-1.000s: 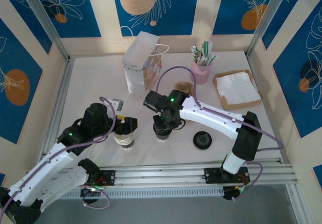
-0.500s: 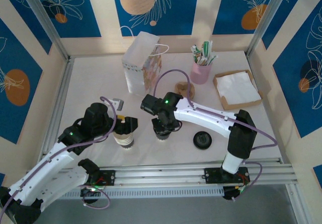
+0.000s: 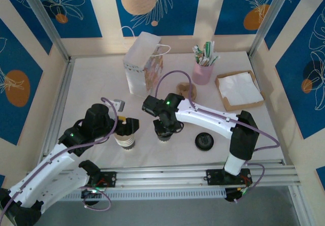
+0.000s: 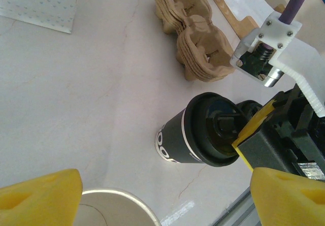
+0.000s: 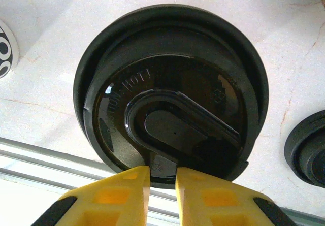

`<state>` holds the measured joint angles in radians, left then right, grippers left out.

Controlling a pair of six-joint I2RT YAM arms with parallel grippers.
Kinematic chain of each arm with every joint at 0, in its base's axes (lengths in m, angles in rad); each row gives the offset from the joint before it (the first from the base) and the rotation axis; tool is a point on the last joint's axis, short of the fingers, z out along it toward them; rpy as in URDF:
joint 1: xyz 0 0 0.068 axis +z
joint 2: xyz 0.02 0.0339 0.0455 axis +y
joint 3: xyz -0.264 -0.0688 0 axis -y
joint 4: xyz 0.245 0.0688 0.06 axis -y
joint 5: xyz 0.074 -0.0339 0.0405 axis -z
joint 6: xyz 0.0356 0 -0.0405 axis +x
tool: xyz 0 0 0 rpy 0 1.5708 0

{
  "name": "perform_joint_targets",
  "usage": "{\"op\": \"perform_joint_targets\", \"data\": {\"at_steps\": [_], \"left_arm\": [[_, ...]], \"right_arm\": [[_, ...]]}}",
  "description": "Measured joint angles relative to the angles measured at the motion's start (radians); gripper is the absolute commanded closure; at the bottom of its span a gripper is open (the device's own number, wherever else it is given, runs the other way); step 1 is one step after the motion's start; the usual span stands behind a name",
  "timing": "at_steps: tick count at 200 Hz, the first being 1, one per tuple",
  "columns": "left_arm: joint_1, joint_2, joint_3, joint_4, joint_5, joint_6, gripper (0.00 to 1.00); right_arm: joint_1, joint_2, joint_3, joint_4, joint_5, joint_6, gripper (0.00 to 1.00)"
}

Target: Pack the takeout coffee

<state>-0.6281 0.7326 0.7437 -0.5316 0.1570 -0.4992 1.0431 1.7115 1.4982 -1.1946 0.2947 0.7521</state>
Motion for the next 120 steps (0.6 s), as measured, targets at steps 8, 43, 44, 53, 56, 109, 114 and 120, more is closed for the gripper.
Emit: {"op": "perform_joint_targets", "data": {"at_steps": [8, 43, 44, 53, 56, 109, 114, 120], "left_arm": [[0.000, 0.001, 0.000, 0.000, 0.000, 0.000, 0.14], [0.000, 0.047, 0.001, 0.021, 0.004, 0.004, 0.21], [0.000, 0.048, 0.002, 0.021, 0.004, 0.005, 0.21], [0.000, 0.077, 0.004, 0.028, 0.009, 0.006, 0.25], [0.000, 0.087, 0.005, 0.030, 0.012, 0.011, 0.26], [0.016, 0.192, 0.025, 0.103, 0.060, 0.026, 0.42], [0.019, 0.200, 0.026, 0.108, 0.063, 0.026, 0.43], [0.023, 0.208, 0.028, 0.113, 0.070, 0.029, 0.43]], "right_arm": [[0.001, 0.000, 0.007, -0.004, 0.000, 0.000, 0.72], [0.003, 0.001, 0.084, -0.027, 0.002, -0.008, 0.68], [0.003, 0.001, 0.086, -0.026, 0.002, -0.008, 0.68], [0.000, 0.001, 0.111, -0.026, 0.002, -0.013, 0.68], [-0.003, 0.001, 0.121, -0.026, 0.002, -0.016, 0.68], [-0.050, 0.044, 0.184, -0.026, 0.010, -0.046, 0.69], [-0.053, 0.056, 0.188, -0.025, 0.010, -0.050, 0.69], [-0.057, 0.070, 0.191, -0.024, 0.013, -0.054, 0.69]]}}
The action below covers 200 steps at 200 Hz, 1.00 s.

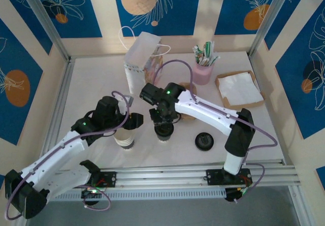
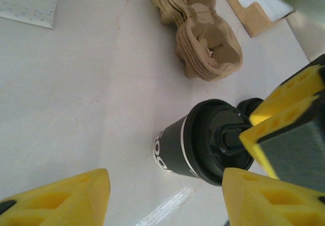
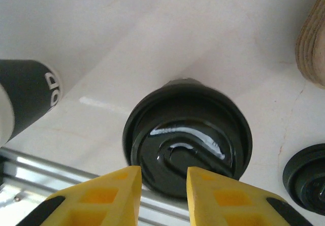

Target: Pack the takeout coffee

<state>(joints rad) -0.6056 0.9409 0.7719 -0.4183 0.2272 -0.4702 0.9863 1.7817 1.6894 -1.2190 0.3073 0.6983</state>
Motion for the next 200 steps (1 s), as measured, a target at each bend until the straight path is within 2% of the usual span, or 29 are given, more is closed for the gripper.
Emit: {"op": "perform_joint_targets", "data": {"at_steps": [63, 200], "left_arm": [[0.010, 0.017, 0.003, 0.037, 0.028, -0.002, 0.44], [0.013, -0.026, -0.003, 0.037, 0.027, -0.002, 0.44]], "right_arm": [[-0.009, 0.079, 0.014, -0.001, 0.001, -0.022, 0.70], [0.015, 0.095, -0.002, 0.011, 0.037, -0.002, 0.71]]}}
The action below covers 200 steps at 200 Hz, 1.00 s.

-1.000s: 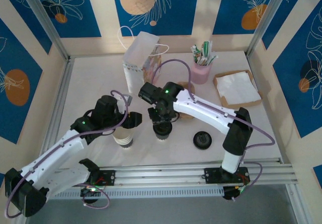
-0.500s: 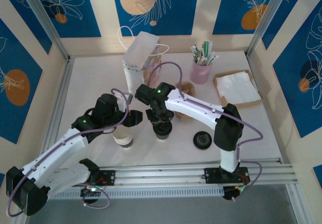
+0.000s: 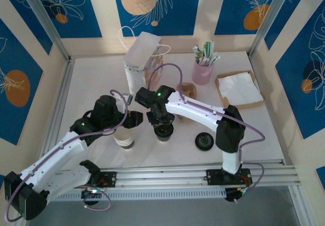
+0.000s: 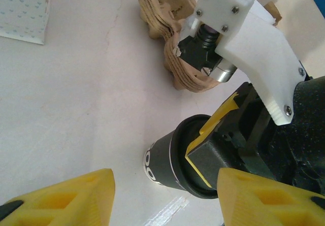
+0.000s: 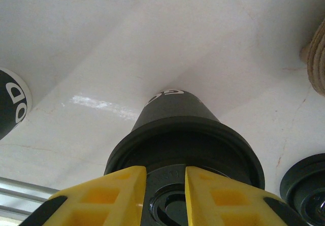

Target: Pack the takeout coffee

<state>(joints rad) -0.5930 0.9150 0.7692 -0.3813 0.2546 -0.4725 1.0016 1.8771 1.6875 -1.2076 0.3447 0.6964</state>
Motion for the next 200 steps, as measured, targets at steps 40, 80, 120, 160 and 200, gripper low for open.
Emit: {"op": "perform_joint_targets", "data": {"at_steps": [40, 80, 120, 160, 200], "left_arm": [[0.000, -0.011, -0.001, 0.000, 0.000, -0.008, 0.44], [0.000, -0.026, -0.001, -0.003, 0.000, -0.018, 0.41], [0.000, -0.032, 0.034, -0.039, 0.000, -0.026, 0.29], [0.000, -0.064, 0.107, -0.096, 0.000, -0.021, 0.15], [0.000, -0.141, 0.172, -0.167, 0.000, -0.032, 0.00]], "right_arm": [[0.005, -0.004, -0.001, 0.003, 0.005, 0.011, 0.70], [0.012, -0.004, 0.022, -0.031, 0.007, 0.011, 0.67], [0.018, -0.023, 0.074, -0.056, 0.007, 0.011, 0.61], [0.022, -0.154, 0.048, -0.040, 0.015, 0.020, 0.49], [0.037, -0.397, -0.103, -0.005, 0.022, 0.046, 0.31]]}}
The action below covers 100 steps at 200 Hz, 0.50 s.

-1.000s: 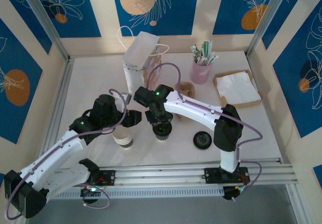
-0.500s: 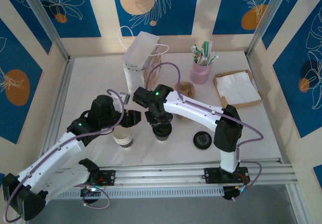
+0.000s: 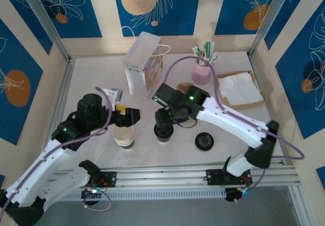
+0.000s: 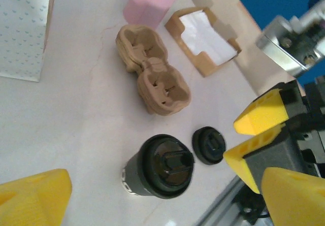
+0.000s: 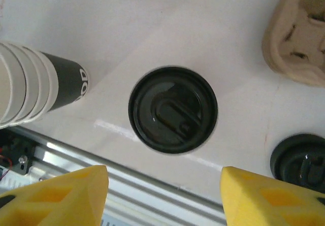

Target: Pack the takeout coffee

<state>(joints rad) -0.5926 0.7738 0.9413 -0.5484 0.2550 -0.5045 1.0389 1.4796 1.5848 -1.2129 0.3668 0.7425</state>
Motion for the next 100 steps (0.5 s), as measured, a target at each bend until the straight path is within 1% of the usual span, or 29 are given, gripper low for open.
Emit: {"op": "perform_joint_targets", "data": {"at_steps": [49, 71, 83, 100], "left_arm": [[0.000, -0.135, 0.032, -0.117, 0.003, -0.056, 0.00], [0.000, -0.191, 0.056, -0.195, 0.007, -0.095, 0.00], [0.000, -0.214, 0.083, -0.235, 0.007, -0.118, 0.00], [0.000, -0.238, 0.126, -0.288, 0.007, -0.144, 0.00]], "right_arm": [[0.030, -0.285, -0.202, 0.013, 0.000, 0.054, 0.13], [0.040, -0.423, -0.277, 0.001, -0.011, 0.080, 0.07], [0.041, -0.505, -0.316, -0.011, -0.025, 0.094, 0.00], [0.041, -0.607, -0.360, -0.032, -0.044, 0.114, 0.01]]}}
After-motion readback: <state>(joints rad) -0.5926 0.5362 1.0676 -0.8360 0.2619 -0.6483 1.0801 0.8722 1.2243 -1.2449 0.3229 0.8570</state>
